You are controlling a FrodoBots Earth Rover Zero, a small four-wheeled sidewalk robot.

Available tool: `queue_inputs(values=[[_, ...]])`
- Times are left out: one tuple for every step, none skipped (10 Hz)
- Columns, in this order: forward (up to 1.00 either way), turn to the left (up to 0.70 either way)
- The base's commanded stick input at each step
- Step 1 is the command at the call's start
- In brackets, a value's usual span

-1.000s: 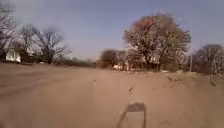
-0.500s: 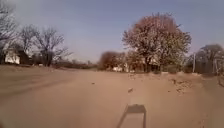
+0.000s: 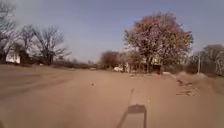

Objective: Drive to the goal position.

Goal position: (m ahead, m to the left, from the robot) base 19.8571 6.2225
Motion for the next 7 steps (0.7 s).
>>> queue_inputs(values=[[0.70,0.00],[0.70,0.00],[0.70,0.00],[0.70,0.00],[0.70,0.00],[0.70,0.00],[0.70,0.00]])
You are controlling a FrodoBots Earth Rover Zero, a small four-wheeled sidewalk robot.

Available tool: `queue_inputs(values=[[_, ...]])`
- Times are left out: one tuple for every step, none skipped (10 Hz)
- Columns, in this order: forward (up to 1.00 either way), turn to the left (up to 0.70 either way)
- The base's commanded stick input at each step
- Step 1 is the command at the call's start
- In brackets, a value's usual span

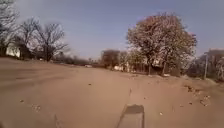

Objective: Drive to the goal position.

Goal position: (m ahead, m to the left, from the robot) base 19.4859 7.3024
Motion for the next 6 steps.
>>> queue_inputs(values=[[0.70,0.00],[0.70,0.00],[0.70,0.00],[0.70,0.00],[0.70,0.00],[0.70,0.00]])
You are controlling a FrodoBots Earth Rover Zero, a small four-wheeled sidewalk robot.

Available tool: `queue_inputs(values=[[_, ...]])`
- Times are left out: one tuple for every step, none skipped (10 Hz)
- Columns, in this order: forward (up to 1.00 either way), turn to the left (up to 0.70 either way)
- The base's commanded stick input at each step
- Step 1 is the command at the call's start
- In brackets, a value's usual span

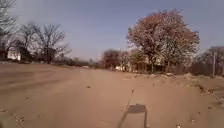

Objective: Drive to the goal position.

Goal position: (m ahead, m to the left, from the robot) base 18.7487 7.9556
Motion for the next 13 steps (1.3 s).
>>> queue_inputs(values=[[0.70,0.00],[0.70,0.00],[0.70,0.00],[0.70,0.00],[0.70,0.00],[0.70,0.00],[0.70,0.00],[0.70,0.00],[0.70,0.00],[0.70,0.00],[0.70,0.00],[0.70,0.00],[0.70,0.00]])
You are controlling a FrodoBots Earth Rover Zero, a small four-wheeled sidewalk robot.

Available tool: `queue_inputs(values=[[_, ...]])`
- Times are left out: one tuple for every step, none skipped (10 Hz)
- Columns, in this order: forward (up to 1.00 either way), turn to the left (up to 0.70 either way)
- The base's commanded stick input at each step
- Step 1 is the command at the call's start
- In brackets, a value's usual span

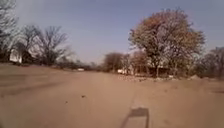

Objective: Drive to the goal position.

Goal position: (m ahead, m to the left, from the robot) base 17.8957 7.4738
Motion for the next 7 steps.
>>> queue_inputs(values=[[0.70,0.00],[0.70,0.00],[0.70,0.00],[0.70,0.00],[0.70,0.00],[0.70,0.00],[0.70,0.00]])
